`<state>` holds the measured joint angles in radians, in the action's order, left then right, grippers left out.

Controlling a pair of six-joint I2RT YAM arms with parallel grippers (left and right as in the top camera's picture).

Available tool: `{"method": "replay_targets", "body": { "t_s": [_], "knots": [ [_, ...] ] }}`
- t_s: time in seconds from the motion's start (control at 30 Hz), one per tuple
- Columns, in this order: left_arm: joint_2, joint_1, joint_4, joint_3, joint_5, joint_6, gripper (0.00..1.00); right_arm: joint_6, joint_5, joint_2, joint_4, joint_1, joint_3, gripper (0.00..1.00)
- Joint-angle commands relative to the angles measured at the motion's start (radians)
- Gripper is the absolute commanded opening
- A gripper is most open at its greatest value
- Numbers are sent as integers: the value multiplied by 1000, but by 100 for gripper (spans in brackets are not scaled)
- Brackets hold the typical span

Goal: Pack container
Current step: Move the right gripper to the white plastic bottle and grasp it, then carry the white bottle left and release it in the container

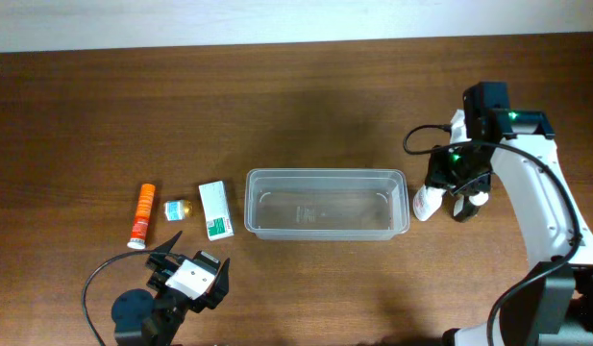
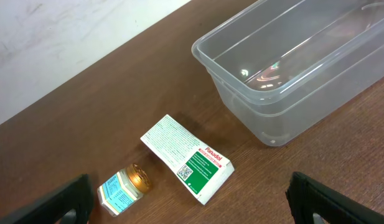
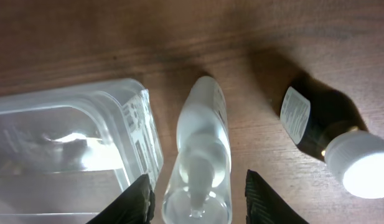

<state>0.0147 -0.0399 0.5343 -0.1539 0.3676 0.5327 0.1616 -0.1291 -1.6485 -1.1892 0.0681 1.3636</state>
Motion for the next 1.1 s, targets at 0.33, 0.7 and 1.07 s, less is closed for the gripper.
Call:
{"method": "replay_targets", "body": {
  "t_s": [0.33, 0.7, 1.07],
  "knots": [
    [-8, -4, 0, 5, 11, -5, 100, 4, 35, 4, 37, -10, -52, 18],
    [-8, -4, 0, 5, 11, -5, 100, 4, 76, 72, -103, -35, 90, 4],
    [-8, -4, 0, 5, 11, -5, 100, 38, 145, 179, -354, -225, 376, 4]
  ]
}}
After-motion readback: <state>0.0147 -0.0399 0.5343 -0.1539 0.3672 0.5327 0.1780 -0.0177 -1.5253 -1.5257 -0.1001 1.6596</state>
